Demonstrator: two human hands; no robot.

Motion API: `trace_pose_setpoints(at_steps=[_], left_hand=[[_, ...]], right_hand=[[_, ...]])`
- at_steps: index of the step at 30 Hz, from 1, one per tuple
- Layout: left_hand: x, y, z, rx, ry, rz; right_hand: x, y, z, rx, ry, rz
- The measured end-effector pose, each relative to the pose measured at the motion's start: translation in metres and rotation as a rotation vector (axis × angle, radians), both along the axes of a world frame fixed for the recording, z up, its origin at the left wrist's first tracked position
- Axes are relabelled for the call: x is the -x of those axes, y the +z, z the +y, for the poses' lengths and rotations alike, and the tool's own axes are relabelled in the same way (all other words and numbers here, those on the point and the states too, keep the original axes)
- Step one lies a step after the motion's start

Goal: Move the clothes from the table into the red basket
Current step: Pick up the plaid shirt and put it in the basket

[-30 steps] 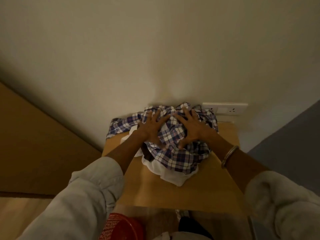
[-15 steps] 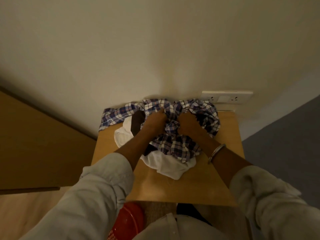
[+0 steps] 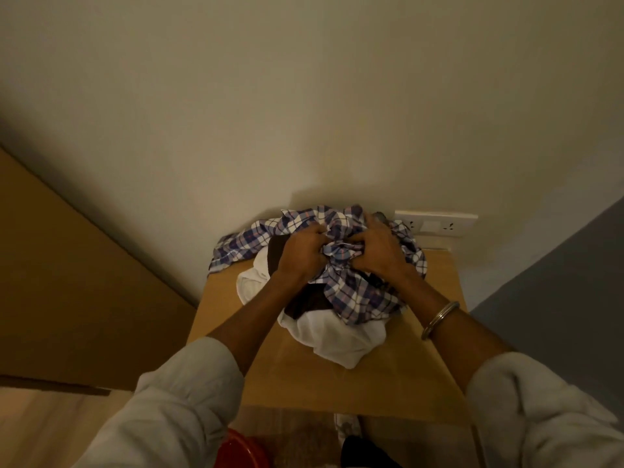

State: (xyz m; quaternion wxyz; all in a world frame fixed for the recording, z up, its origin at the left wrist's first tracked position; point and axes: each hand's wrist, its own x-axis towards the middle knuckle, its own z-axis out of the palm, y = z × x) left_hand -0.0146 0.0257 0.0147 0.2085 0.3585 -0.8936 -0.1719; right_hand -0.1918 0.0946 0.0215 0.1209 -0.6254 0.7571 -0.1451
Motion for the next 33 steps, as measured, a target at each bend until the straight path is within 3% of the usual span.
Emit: trace_pose_setpoints(at_steps=[6, 11, 15, 19, 26, 33], left_hand=[[-0.038, 0.055, 0.021, 0.095, 0.125, 0.237], [-0.083, 0.138, 0.015, 0.306, 0.314, 0.412], [-0.141, 0.211, 0.029, 0.492, 0.462, 0.576], [-0.205, 0.239, 0.067, 0.533, 0.593, 0.690], [-0.304, 0.244, 0.123, 0.576, 0.811, 0.638], [-0.356, 0.242, 0.138, 0.464, 0.888, 0.586]], right_hand=[[-0.038, 0.054, -0.005, 0.172, 0.007, -0.019], [-0.094, 0.142, -0.014, 0.555, 0.048, 0.079], [-0.156, 0.204, -0.029, 0.907, 0.132, 0.012], [-0.228, 0.230, -0.023, 1.118, 0.291, -0.068], [-0.332, 0.242, -0.007, 1.226, 0.480, -0.070], [-0.388, 0.252, -0.012, 1.213, 0.615, -0.049]])
